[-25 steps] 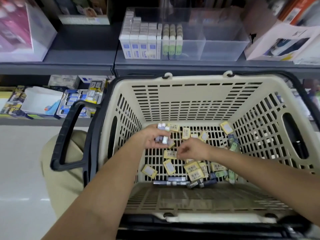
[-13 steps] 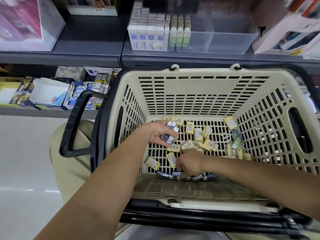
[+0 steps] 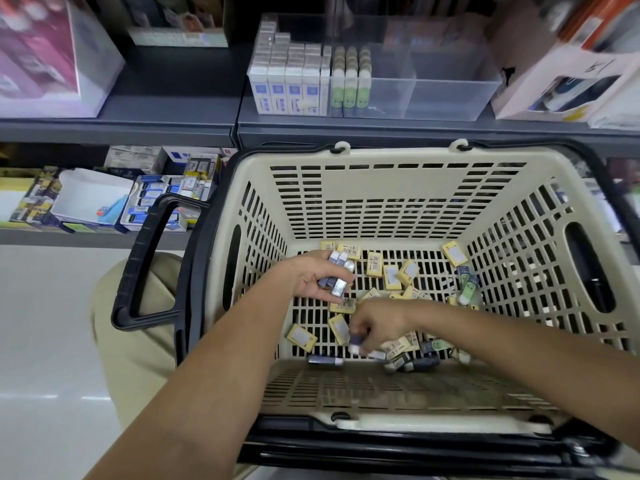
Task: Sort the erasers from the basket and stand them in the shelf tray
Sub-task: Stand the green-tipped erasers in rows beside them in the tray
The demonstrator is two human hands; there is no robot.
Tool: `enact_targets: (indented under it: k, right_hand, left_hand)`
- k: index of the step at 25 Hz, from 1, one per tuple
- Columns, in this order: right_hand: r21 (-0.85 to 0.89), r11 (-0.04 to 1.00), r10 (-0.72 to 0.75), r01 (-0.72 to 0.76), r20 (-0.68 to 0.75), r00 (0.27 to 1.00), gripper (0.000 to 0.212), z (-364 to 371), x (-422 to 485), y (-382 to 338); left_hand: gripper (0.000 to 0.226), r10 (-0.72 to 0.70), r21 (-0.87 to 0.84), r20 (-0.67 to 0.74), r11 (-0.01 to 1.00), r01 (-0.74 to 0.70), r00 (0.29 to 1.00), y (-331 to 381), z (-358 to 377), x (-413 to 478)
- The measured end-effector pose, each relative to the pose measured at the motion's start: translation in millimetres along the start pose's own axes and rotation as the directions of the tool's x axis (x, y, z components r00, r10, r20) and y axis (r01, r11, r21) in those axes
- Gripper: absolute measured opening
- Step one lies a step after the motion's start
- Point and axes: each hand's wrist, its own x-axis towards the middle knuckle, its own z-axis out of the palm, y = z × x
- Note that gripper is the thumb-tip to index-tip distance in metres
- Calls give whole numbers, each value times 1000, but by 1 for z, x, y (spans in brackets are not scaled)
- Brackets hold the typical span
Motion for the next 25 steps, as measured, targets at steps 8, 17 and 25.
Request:
enact_targets:
  k: [8,17,25]
  right_hand:
    - [712,638,175,293,-504,846,11,-71,-50,18]
    - [696,568,262,440,-659,705,12,-92,-64,9]
    - [300,943,149,142,-764,628,15,-127,-108,1]
  left_hand:
    - [33,170,-199,54,968,-156,984,16,3,-7]
    - [44,383,-227,76,906,-359,920,54,25,-25]
    - [27,572,-177,-6,807,-563,821,93,21,-43]
